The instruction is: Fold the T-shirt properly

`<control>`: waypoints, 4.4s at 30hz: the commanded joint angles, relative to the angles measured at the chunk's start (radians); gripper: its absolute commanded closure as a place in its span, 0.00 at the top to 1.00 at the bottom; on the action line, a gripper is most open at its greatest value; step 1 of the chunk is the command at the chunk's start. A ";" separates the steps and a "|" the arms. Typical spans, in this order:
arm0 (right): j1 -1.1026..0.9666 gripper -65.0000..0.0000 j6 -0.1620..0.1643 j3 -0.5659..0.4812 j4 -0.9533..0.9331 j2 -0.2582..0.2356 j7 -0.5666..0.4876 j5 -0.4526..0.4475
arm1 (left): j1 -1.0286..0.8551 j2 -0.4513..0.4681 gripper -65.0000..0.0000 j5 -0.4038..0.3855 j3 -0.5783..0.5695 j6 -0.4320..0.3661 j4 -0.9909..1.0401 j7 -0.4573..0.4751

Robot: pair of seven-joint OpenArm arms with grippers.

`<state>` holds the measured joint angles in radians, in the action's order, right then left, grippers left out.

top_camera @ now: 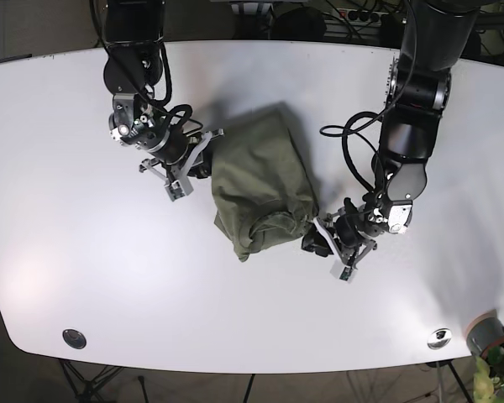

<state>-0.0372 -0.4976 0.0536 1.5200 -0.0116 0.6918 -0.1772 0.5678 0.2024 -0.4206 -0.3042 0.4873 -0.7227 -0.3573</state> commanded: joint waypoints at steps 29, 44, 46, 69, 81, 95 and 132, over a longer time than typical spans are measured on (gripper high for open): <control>0.340 0.71 -0.016 0.012 0.053 0.026 0.199 -0.018 | -0.371 0.153 0.30 -0.021 0.182 -0.003 -0.799 -0.144; 0.554 0.71 -0.016 0.012 -0.302 0.085 0.199 -0.011 | -0.697 -0.060 0.29 0.165 0.179 0.000 -1.030 -0.147; 0.557 0.70 -0.016 0.010 -0.306 0.091 0.199 -0.009 | -0.720 -0.077 0.29 0.191 0.179 0.001 -1.030 -0.145; 0.584 0.15 -0.006 -0.105 -0.531 0.086 0.047 -0.008 | -0.760 -0.074 0.29 0.211 0.179 0.003 -0.938 -0.145; 0.584 0.09 -0.006 0.018 -0.467 0.083 0.045 -0.006 | -0.765 -0.059 0.29 0.213 0.179 0.003 -0.935 -0.148; 0.616 0.10 -0.005 0.042 -0.468 0.088 -0.050 -0.006 | -0.791 -0.045 0.29 0.213 0.164 0.003 -0.911 -0.145; 0.256 0.66 -0.017 0.176 0.230 0.042 0.138 -0.023 | -0.608 -0.149 0.54 0.214 0.148 -0.224 -0.993 -0.147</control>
<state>0.2096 -0.5159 0.1986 1.7191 0.0360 0.8509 -0.1852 -0.0669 0.0654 -0.1963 -0.1478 0.2985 -1.6970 -0.5308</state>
